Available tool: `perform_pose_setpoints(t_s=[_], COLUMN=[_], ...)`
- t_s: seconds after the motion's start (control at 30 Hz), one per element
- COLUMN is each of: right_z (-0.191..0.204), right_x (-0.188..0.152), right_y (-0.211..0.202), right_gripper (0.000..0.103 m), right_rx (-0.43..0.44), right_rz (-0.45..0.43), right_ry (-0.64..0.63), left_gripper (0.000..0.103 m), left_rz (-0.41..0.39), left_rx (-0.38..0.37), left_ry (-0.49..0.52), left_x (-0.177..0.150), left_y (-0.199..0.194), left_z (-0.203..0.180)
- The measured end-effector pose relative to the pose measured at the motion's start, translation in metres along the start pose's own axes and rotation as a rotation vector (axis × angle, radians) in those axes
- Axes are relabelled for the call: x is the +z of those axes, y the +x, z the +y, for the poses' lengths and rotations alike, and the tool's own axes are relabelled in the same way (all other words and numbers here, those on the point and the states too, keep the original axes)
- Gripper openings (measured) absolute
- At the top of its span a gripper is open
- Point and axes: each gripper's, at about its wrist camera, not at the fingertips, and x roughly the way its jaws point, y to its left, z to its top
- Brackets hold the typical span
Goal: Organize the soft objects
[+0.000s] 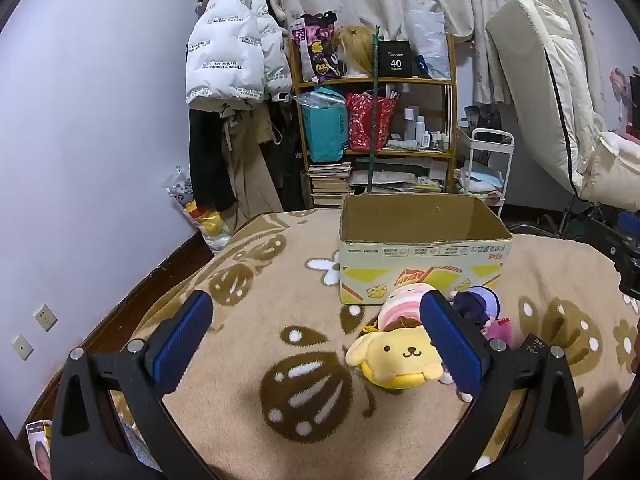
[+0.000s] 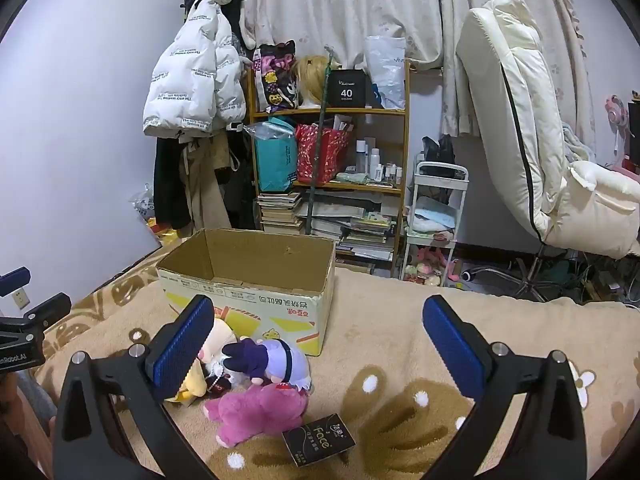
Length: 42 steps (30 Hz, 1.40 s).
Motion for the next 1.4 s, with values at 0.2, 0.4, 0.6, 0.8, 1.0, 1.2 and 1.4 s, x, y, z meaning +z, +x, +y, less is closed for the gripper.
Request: perform_pose_setpoints(t_s=[0.2,0.4,0.6,0.8,1.0,1.2,1.4], right_z=[0.0001,0.0017,0.0009,0.0007,0.0004,-0.0004,0.0002], right_x=[-0.0001,-0.0008,-0.0004,0.0,0.0003,0.0008,0.0027], right_y=[0.0018,0.0001,0.0015,0.0008,0.0007,0.0004,-0.0006], right_gripper=[0.103,0.103,0.103,0.103,0.103,0.103,0.103], right_rx=[-0.004,-0.002,-0.002,-0.007,-0.006,-0.007,-0.006], right_rz=[0.011,0.005,0.008,0.01,0.01,0.01,0.011], right_ry=[0.001,-0.002,0.002,0.002,0.002,0.002,0.002], left_gripper=[0.102,0.102,0.102,0.102,0.102,0.102,0.102], left_rz=[0.007,-0.002,-0.004,-0.004,-0.004,-0.005,-0.005], left_rx=[0.003,-0.004,-0.005,-0.005,-0.004,-0.005,-0.004], left_ry=[-0.01,-0.005,-0.004,-0.003,-0.003,-0.004,-0.001], left_x=[-0.0011,0.0017,0.0024,0.0025,0.0028,0.002,0.0019], left_y=[-0.0004,-0.0007,-0.0045,-0.0047,-0.0049,-0.0048,-0.0047], left_z=[0.0039,0.0004,0.0018,0.0031,0.0035,0.0031,0.003])
